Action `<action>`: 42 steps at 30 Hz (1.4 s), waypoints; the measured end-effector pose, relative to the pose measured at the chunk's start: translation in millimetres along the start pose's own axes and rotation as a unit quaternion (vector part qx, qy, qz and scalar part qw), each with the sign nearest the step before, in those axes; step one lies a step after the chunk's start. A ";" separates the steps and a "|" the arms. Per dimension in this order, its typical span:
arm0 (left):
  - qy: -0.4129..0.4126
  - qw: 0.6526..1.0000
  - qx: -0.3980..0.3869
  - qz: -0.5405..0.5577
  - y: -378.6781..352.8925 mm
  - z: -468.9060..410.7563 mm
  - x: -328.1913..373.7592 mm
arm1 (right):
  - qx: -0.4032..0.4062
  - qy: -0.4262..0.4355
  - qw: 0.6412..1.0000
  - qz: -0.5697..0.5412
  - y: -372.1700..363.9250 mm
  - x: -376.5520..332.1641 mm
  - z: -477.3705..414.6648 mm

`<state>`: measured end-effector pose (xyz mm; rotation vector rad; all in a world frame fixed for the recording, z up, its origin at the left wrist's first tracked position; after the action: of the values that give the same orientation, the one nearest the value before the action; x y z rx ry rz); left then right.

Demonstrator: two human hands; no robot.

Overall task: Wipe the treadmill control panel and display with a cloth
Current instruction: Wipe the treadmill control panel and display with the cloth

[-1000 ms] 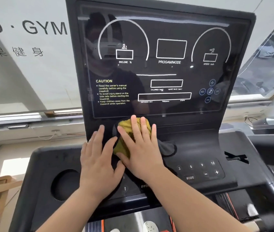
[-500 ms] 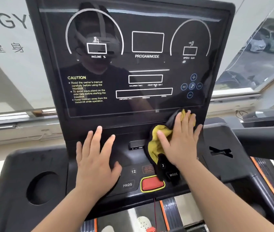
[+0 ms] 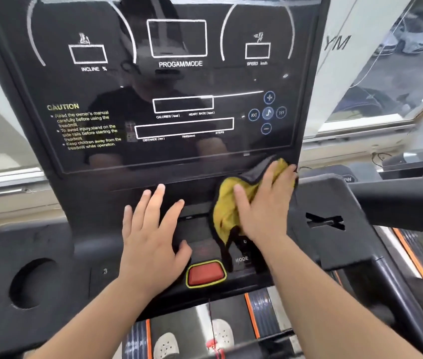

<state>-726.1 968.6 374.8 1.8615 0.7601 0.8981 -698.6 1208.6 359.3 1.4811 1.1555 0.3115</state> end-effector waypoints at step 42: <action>-0.164 0.971 -0.076 0.158 -33.3 6.7 124.6 | -0.152 0.082 0.982 0.078 34.8 52.7 46.1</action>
<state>-657.1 1077.8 376.1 1.9567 0.1884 0.7884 -622.8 1227.6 354.6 1.2947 1.0668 0.6982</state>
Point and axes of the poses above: each hand's wrist, its own z-axis away from the middle knuckle, its own y-axis out of the back of the hand, x = y × z, the point moved 3 cm from there along -z, towards the middle knuckle, and after that the axes turned 5 degrees about x, right-handed, at the moved point
